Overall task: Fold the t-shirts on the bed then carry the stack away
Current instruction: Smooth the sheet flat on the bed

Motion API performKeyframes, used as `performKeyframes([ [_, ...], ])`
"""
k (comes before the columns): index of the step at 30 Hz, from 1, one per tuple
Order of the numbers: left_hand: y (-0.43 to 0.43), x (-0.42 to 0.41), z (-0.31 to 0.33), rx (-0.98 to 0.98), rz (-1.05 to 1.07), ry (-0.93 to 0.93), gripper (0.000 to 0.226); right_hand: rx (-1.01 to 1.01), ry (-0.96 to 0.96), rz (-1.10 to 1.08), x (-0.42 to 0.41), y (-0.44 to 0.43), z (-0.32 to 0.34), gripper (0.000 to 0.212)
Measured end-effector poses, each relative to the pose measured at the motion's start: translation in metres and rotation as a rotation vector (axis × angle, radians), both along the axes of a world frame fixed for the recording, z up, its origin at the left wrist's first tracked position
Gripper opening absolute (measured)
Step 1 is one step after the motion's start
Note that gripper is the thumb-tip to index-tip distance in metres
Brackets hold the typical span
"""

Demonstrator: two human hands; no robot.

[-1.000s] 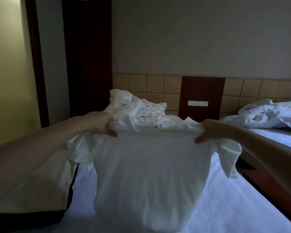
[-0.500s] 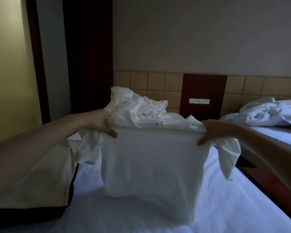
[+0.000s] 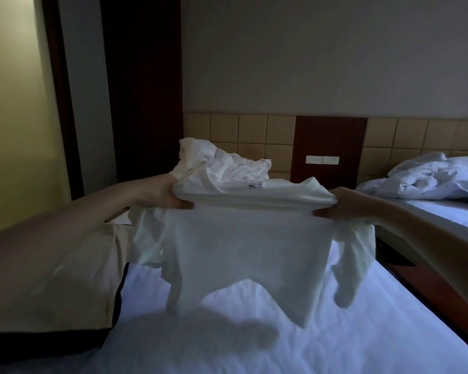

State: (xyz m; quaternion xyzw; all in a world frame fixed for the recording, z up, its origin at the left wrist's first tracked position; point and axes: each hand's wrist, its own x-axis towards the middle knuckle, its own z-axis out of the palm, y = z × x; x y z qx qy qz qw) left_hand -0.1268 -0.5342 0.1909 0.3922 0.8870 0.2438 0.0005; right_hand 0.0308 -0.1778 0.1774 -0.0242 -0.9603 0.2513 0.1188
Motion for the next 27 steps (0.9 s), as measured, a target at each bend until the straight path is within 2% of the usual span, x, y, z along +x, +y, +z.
performKeyframes([
  [2, -0.003, 0.007, 0.002, -0.134, -0.007, -0.109, 0.025, 0.087, -0.107, -0.009, 0.002, 0.002, -0.001, 0.015],
  [5, -0.001, 0.002, -0.008, -0.359, -0.003, -0.149, 0.028, 0.277, -0.31, -0.054, -0.005, 0.005, -0.011, 0.048],
  [8, 0.006, -0.016, -0.026, -0.399, 0.031, -0.126, 0.033, 0.249, -0.281, -0.047, -0.019, 0.009, -0.03, 0.052],
  [11, 0.018, -0.034, -0.042, -0.334, 0.06, -0.096, 0.025, 0.193, -0.134, -0.068, -0.042, 0.018, -0.046, 0.048],
  [13, 0.03, -0.049, -0.044, -0.306, 0.094, 0.01, 0.02, 0.276, -0.038, -0.126, -0.067, 0.026, -0.05, 0.049],
  [15, 0.044, -0.071, -0.038, -0.286, 0.204, 0.231, 0.025, 0.401, 0.038, -0.235, -0.097, 0.032, -0.042, 0.049],
  [18, 0.066, -0.113, -0.011, -0.062, 0.43, 0.48, 0.022, 0.518, 0.281, -0.336, -0.145, 0.04, -0.006, 0.044],
  [20, 0.077, -0.142, 0.003, 0.09, 0.498, 0.641, 0.024, 0.539, 0.445, -0.357, -0.174, 0.046, 0.016, 0.044],
  [22, 0.087, -0.163, 0.001, 0.146, 0.524, 0.779, 0.023, 0.582, 0.504, -0.378, -0.195, 0.053, 0.022, 0.042],
  [24, 0.095, -0.176, -0.023, 0.139, 0.498, 0.793, 0.023, 0.615, 0.456, -0.383, -0.21, 0.062, 0.005, 0.044],
  [27, 0.094, -0.186, -0.097, -0.063, 0.416, 0.579, 0.036, 0.693, 0.123, -0.333, -0.219, 0.072, -0.063, 0.061],
])
